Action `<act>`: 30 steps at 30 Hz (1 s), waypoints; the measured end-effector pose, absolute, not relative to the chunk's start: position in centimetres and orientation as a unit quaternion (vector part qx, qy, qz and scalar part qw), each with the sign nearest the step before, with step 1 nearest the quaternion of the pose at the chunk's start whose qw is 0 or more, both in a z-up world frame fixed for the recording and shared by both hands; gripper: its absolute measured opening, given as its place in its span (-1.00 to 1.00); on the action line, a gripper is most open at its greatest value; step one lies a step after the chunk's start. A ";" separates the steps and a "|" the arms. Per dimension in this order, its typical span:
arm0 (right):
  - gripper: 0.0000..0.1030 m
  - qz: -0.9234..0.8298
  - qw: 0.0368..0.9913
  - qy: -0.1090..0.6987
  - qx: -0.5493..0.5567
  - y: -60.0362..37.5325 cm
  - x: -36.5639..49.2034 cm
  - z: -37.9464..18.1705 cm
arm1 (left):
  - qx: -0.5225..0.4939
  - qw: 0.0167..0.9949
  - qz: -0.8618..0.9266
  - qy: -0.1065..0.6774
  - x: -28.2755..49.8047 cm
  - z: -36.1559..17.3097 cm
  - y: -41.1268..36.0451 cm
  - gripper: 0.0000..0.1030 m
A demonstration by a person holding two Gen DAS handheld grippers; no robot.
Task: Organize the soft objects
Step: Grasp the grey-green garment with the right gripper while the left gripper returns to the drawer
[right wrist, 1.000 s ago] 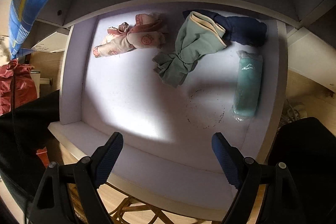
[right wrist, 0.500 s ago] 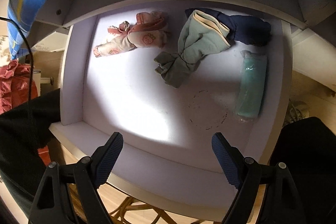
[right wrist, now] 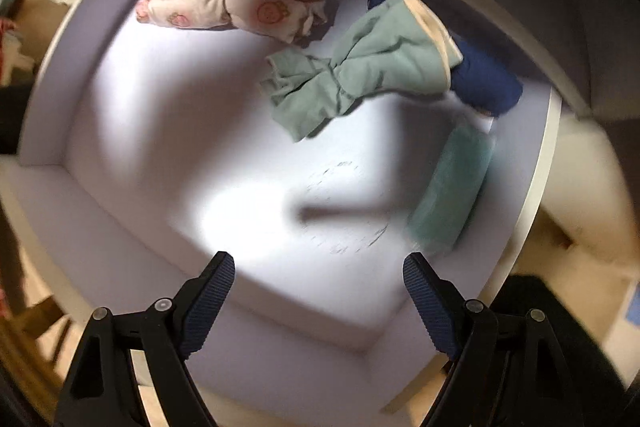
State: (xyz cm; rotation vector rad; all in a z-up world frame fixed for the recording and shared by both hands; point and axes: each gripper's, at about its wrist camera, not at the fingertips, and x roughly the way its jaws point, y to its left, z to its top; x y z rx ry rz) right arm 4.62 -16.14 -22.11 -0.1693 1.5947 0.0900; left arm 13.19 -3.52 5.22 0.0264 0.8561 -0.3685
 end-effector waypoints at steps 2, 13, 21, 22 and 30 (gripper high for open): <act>0.68 0.030 0.710 0.699 -0.084 -16.4 5.2 -22.2 | 0.009 0.887 -0.173 0.428 11.3 2.7 -3.0 0.13; 0.65 -0.004 0.753 0.637 0.165 -20.8 10.3 -23.2 | 0.011 0.834 -0.124 0.537 9.6 -9.2 -1.8 0.13; -0.09 -0.018 0.737 0.646 0.198 -22.4 12.4 -25.6 | -0.022 0.813 -0.103 0.572 10.2 -11.5 -1.3 0.13; -0.20 -0.015 0.737 0.647 0.195 -22.4 12.4 -25.5 | -0.022 0.813 -0.100 0.573 10.2 -11.6 -1.1 0.13; -0.28 0.018 0.732 0.665 0.146 -20.5 10.6 -24.4 | -0.010 0.802 -0.099 0.589 9.9 -13.0 -1.9 0.13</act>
